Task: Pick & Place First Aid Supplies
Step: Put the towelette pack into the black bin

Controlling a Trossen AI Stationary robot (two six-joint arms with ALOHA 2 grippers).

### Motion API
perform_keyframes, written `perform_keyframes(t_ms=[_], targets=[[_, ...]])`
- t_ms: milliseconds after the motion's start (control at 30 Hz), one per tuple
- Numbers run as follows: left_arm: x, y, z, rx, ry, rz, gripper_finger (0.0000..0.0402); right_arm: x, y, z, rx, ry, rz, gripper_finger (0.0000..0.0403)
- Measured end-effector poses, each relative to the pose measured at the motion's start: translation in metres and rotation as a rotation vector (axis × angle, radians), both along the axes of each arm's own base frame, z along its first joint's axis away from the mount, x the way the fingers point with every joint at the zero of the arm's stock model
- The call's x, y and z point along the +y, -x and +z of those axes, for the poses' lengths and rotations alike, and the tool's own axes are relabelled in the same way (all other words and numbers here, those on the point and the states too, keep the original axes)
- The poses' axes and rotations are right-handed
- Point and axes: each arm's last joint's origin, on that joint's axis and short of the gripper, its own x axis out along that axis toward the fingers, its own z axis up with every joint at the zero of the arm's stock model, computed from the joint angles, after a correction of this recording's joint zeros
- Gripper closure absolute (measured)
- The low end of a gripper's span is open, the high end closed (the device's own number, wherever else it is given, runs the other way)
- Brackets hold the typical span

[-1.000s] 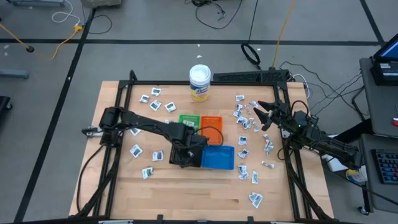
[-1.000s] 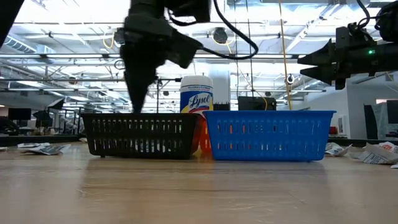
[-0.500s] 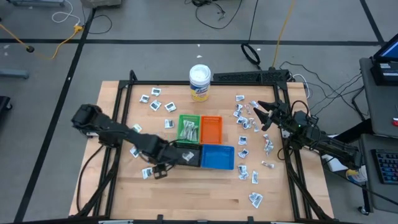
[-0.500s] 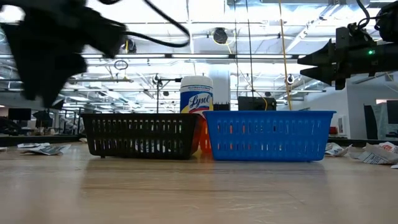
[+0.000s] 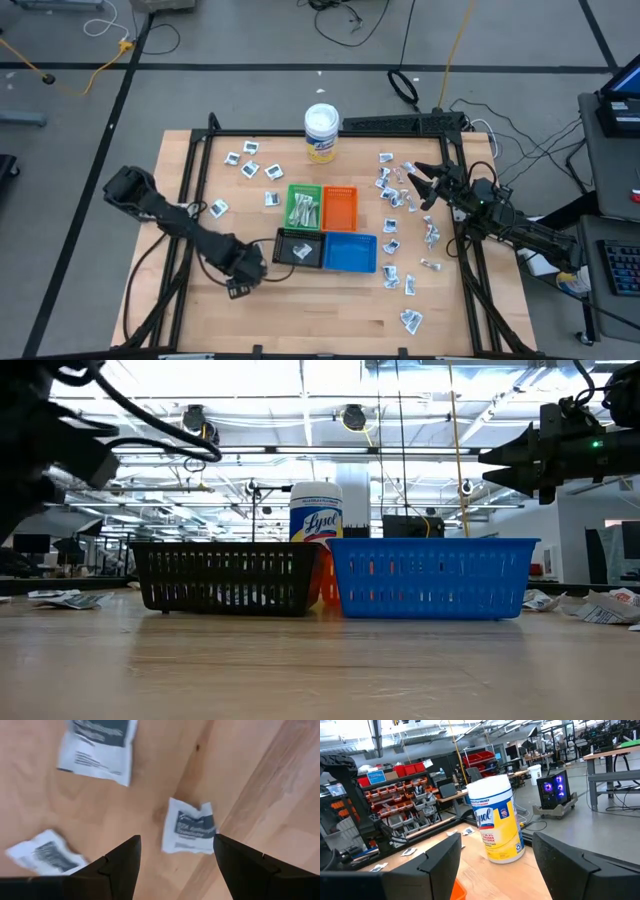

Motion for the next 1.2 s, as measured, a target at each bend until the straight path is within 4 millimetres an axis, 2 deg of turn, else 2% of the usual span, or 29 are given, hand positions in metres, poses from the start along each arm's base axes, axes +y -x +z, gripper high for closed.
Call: perform_keyframes(t_ms=[300,400,500,767,967,1200], targets=[[-0.006,0.006,-0.022,-0.090,0.025,0.010,0.0148,0.000,0.000,0.000,0.000,0.000,0.000,0.0161],[-0.006,0.006,-0.022,-0.080,0.033,0.010,0.0167,0.000,0.000,0.000,0.000,0.000,0.000,0.0161],[-0.006,0.006,-0.022,-0.077,0.043,0.010,0.0213,0.000,0.000,0.000,0.000,0.000,0.000,0.0161],[-0.006,0.007,-0.022,-0.065,0.060,-0.001,0.0382,0.000,0.000,0.000,0.000,0.000,0.000,0.0161],[0.000,0.017,0.002,-0.048,0.064,-0.016,0.0375,0.000,0.000,0.000,0.000,0.000,0.000,0.0161],[0.008,0.030,0.029,-0.048,0.065,-0.034,0.0390,0.000,0.000,0.000,0.000,0.000,0.000,0.0161]])
